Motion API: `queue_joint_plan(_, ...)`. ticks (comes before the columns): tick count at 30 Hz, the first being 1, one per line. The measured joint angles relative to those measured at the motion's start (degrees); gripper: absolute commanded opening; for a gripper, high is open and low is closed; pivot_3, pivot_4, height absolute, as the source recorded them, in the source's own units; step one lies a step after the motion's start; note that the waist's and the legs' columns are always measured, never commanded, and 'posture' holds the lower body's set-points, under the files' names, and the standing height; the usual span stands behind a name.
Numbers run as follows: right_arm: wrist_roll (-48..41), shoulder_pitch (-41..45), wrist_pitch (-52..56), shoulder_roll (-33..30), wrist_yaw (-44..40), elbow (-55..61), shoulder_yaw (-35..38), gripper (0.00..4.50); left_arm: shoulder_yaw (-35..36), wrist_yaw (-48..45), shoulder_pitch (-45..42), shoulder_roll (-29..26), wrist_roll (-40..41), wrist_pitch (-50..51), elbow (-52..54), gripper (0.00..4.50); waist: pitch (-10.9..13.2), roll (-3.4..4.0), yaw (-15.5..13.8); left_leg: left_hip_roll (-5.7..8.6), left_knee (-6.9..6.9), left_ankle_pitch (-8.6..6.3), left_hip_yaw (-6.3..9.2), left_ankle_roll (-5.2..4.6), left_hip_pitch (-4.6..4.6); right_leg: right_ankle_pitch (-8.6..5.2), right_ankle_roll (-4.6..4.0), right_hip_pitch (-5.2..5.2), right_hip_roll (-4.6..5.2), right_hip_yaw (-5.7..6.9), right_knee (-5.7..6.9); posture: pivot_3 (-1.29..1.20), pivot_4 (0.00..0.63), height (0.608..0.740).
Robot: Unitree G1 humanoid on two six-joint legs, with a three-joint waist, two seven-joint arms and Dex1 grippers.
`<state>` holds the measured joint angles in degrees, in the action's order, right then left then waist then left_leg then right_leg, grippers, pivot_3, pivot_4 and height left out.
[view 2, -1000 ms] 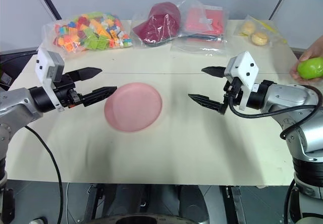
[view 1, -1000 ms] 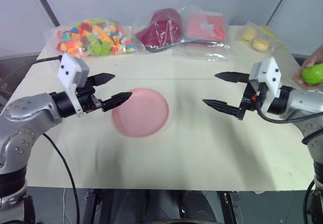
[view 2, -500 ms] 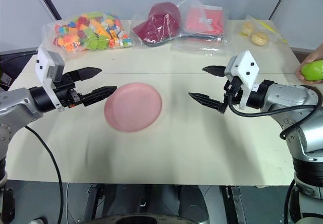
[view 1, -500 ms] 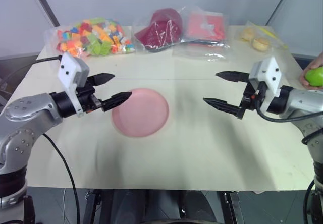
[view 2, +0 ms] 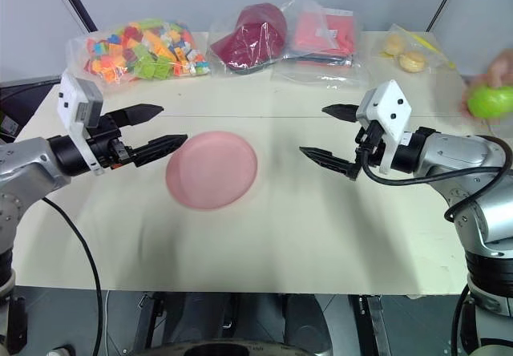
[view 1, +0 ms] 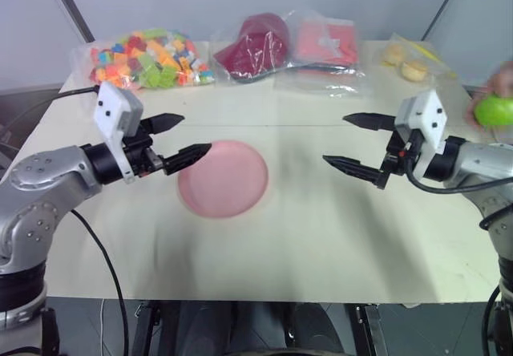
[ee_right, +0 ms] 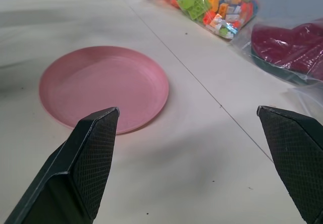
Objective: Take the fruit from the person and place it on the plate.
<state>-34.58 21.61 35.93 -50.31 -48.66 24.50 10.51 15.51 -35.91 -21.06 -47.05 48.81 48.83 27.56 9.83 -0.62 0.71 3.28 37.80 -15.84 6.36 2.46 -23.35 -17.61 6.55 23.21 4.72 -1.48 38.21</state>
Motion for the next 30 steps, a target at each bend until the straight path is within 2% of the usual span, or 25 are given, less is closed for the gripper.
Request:
queue_joint_plan(9,-0.05,0.0,0.01,0.02,0.73,0.14,0.0,4.47,-0.79,-0.07,-1.77,0.13,-0.77,-0.43,-0.55,4.5,0.0,0.0,0.01,0.0,0.0,0.0,0.0,0.01,0.0,0.0,0.0,0.0,0.0,0.0,0.0,0.0,0.15,0.74)
queue_joint_plan(12,-0.06,-0.03,0.01,0.02,1.07,0.28,0.0,4.47,-0.79,1.34,-2.94,2.09,-0.77,-0.43,-1.54,4.5,0.0,0.0,-0.01,0.0,0.01,0.0,0.0,0.01,0.0,0.0,0.0,-0.01,0.0,0.0,0.0,0.0,0.15,0.74)
queue_joint_plan(15,-0.06,-0.03,0.02,0.06,1.25,0.52,0.0,4.47,-0.42,6.43,-6.64,7.19,-0.54,-0.4,-3.48,4.5,0.0,0.0,-0.19,0.01,0.1,0.0,0.02,0.01,-0.02,0.01,0.01,-0.04,0.01,0.03,0.01,0.0,0.15,0.74)
queue_joint_plan(19,-0.02,0.26,0.01,0.25,1.48,0.61,-0.32,4.47,2.64,18.5,-11.54,19.07,1.92,-0.38,-6.84,4.5,-0.01,-0.04,-0.18,0.03,0.19,0.02,0.01,0.04,-0.03,0.01,0.02,-0.06,0.02,0.04,0.03,0.0,0.15,0.74)
queue_joint_plan(25,0.05,1.34,-0.17,0.51,1.46,0.51,-1.09,4.47,5.27,31.87,-16.29,32.86,5.88,-0.99,-13.34,4.5,-0.01,-0.07,-0.12,0.03,0.22,0.03,0.0,0.06,-0.04,0.01,0.02,-0.04,0.01,0.04,0.06,0.0,0.15,0.74)
queue_joint_plan(30,0.1,1.72,-0.25,0.55,1.35,0.43,-1.2,4.47,6.71,34.85,-22.11,37.1,6.97,-4.34,-20.57,4.5,-0.01,-0.08,-0.13,0.05,0.25,0.04,-0.01,0.06,-0.04,0.01,0.03,-0.04,0.0,0.04,0.08,0.0,0.15,0.74)
